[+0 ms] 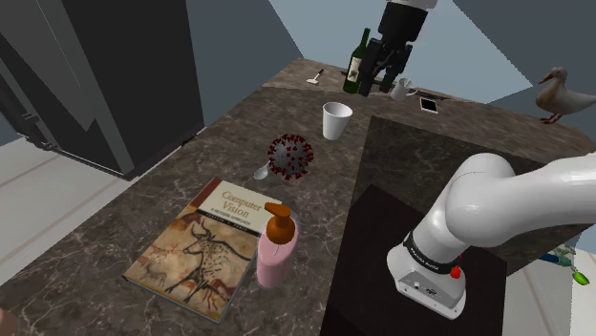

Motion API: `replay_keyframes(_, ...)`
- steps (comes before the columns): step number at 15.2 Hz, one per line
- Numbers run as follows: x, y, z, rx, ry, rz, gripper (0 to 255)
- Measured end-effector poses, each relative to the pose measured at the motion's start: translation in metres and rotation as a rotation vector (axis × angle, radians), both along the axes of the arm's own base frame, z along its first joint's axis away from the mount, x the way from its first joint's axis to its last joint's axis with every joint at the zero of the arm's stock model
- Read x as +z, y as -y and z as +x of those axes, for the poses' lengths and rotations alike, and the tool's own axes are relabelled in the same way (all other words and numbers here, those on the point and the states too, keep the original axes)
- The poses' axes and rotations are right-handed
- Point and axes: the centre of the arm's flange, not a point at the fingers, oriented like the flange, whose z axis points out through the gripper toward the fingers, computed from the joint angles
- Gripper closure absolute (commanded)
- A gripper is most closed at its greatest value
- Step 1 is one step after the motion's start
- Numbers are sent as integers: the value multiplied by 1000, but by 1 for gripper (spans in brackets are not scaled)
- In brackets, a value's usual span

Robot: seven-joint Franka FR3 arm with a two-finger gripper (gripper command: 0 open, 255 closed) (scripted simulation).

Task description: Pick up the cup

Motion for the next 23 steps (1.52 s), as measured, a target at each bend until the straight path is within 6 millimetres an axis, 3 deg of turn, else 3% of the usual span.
replay_keyframes(4,-13,20,9,0,3,5,0)
replay_keyframes(23,-133,216,115,-3,39,42,0)
